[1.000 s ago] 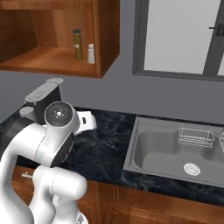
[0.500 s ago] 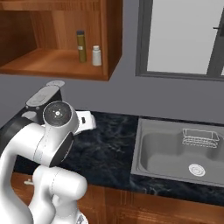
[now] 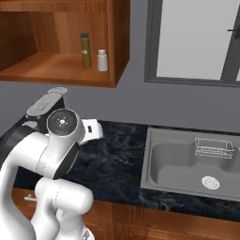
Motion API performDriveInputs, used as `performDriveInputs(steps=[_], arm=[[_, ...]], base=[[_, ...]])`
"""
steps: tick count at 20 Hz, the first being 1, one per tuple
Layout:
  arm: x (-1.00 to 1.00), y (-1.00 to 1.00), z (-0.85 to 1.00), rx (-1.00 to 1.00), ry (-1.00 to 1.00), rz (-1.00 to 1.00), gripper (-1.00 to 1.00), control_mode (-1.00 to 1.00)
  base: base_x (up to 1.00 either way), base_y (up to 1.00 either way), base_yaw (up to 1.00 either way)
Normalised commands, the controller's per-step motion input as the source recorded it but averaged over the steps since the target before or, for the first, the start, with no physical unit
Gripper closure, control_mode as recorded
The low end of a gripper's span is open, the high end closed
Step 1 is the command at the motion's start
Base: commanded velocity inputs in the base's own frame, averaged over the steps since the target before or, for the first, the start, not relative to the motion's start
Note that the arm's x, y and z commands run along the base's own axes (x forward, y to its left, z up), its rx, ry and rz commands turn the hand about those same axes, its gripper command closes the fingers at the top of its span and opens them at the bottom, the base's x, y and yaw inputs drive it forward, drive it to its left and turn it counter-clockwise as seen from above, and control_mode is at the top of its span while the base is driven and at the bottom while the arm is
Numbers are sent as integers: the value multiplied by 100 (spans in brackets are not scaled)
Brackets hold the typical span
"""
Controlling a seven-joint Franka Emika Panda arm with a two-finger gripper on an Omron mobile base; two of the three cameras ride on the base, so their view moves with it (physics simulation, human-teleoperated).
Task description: Collect the turmeric, ketchup, and shaker from the cabinet and place them next to the stove.
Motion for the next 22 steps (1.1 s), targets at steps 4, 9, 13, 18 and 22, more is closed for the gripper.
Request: performDriveInputs(steps=[4, 9, 13, 18, 22], arm=[[0, 0, 0, 0, 0, 0, -100, 100], [-11, 0, 0, 1, -8, 2, -100, -100], [-4, 31, 32, 3, -10, -5, -100, -100], [0, 71, 48, 0, -7, -20, -100, -100], [0, 77, 42, 0, -4, -28, -100, -100]], base=[[66, 43, -1], [6, 10, 0], [0, 0, 0], [0, 0, 0], [0, 0, 0]])
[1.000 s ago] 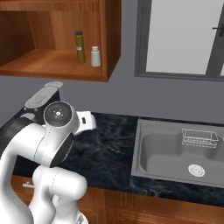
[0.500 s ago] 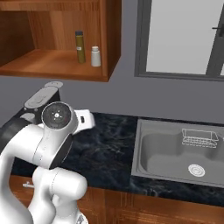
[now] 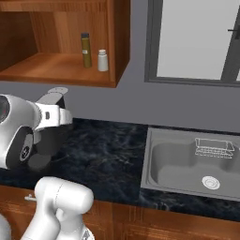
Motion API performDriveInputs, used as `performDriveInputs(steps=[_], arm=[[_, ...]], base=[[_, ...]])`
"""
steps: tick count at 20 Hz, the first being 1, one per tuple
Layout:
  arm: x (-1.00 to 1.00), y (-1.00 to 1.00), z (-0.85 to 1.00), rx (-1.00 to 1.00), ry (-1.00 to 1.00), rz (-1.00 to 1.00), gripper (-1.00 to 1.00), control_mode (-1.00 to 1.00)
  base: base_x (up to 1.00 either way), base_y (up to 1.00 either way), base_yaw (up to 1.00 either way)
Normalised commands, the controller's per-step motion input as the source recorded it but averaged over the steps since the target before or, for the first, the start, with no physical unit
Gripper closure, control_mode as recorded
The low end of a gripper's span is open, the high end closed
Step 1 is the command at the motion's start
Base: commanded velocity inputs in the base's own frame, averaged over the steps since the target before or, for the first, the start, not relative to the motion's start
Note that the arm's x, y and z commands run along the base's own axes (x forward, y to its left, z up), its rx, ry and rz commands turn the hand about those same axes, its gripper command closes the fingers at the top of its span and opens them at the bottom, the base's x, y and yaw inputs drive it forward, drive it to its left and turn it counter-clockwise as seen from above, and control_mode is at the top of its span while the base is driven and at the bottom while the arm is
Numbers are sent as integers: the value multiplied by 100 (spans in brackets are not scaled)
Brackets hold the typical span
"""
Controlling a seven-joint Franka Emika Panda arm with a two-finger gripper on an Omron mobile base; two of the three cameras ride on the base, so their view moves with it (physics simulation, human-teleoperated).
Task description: Collect the turmeric, ketchup, and shaker from the cabinet and place them next to the stove.
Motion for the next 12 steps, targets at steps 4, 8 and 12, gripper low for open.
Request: performDriveInputs(steps=[4, 8, 12], arm=[[0, 41, 38, 0, -5, -24, -100, -100], [2, 18, 38, 0, -11, -15, -100, -100], [19, -3, 37, 1, -16, -3, -100, -100]], base=[[0, 0, 0], [0, 0, 0], [0, 0, 0]])
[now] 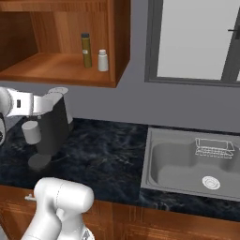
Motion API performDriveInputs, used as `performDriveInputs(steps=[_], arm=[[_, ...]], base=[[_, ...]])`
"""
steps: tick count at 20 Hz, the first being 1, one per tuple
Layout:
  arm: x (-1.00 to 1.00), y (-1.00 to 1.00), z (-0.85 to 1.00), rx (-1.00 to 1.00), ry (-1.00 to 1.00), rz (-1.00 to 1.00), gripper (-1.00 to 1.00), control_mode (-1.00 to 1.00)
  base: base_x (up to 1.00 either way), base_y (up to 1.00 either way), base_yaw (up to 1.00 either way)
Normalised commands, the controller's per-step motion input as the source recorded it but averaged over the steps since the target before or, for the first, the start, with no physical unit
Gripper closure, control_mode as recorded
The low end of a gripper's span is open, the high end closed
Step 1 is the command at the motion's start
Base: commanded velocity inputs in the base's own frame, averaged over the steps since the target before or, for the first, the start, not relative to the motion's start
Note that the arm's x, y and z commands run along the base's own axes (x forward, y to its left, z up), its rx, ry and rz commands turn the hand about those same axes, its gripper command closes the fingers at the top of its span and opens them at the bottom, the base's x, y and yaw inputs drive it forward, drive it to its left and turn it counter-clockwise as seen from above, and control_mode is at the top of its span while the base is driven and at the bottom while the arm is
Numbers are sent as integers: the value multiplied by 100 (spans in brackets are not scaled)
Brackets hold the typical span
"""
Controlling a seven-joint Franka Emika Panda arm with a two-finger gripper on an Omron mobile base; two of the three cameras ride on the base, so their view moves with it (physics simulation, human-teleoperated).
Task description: Collect the turmeric, ketchup, and shaker from the cabinet and place them next to the stove.
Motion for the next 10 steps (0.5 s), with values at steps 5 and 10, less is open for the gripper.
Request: performDriveInputs(steps=[5, 10], arm=[[15, -1, 41, 2, -20, 0, -100, -100], [3, 3, 35, 0, -12, 0, -100, -100]], base=[[0, 0, 0], [0, 0, 0]])
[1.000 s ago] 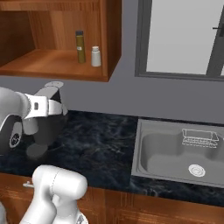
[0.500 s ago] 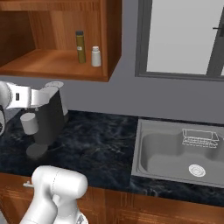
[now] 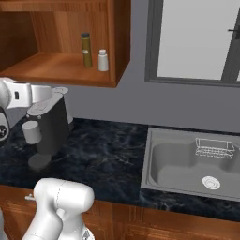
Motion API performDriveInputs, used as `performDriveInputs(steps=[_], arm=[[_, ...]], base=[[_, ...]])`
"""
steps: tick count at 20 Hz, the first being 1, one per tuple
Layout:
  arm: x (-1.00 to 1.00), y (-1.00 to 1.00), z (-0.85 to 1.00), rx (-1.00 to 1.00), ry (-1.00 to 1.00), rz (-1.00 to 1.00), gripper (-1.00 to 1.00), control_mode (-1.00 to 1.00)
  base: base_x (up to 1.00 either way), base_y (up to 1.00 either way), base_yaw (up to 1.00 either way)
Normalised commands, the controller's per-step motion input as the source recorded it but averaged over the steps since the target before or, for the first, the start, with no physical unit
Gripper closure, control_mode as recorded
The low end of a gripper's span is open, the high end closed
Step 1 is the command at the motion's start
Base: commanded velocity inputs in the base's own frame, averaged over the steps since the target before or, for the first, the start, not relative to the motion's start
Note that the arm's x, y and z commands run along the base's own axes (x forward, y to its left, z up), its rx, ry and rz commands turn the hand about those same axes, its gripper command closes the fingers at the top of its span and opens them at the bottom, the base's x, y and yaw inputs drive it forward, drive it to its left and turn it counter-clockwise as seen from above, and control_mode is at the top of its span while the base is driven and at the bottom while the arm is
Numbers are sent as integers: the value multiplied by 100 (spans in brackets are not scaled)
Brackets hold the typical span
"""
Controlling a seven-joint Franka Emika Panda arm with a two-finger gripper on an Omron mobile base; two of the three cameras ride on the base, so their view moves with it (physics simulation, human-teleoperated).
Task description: Collect the turmeric, ketchup, and shaker from the cabinet and place them next to the stove.
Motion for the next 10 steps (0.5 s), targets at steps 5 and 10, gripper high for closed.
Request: performDriveInputs(steps=[5, 10], arm=[[4, 0, 30, 0, -7, 0, -100, -100], [0, 0, 24, 1, -3, 0, -100, -100]], base=[[0, 0, 0], [0, 0, 0]])
